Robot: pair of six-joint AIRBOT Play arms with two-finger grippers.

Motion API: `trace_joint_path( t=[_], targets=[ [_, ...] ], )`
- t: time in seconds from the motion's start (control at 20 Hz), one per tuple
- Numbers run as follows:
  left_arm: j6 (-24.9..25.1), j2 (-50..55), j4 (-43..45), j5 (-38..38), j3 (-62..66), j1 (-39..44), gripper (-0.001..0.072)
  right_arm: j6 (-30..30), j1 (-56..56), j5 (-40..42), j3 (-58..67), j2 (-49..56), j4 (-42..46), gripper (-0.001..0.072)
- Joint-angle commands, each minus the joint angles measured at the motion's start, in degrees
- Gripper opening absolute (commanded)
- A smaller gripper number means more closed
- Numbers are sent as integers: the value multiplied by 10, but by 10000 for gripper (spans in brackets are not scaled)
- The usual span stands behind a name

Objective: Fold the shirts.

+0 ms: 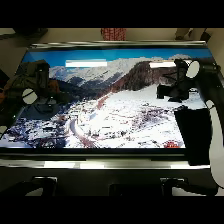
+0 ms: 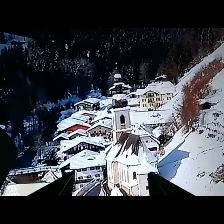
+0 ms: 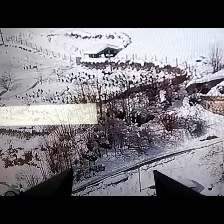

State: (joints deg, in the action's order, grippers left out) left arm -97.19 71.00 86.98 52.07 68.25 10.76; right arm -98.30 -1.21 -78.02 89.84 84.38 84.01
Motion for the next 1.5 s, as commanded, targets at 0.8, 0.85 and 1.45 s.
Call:
trace_joint_path(
  t=[0.8,0.85,1.45],
  targets=[
    [-112,154,-171,36,2,-373,720,19,0,50,-3,35,-20,678],
    [-99,168,-177,22,2,-368,720,19,0,51,-3,35,-26,678],
    [51,83,-304,27,68,-337,27,21,0,-15,-3,16,-82,598]
  ],
)
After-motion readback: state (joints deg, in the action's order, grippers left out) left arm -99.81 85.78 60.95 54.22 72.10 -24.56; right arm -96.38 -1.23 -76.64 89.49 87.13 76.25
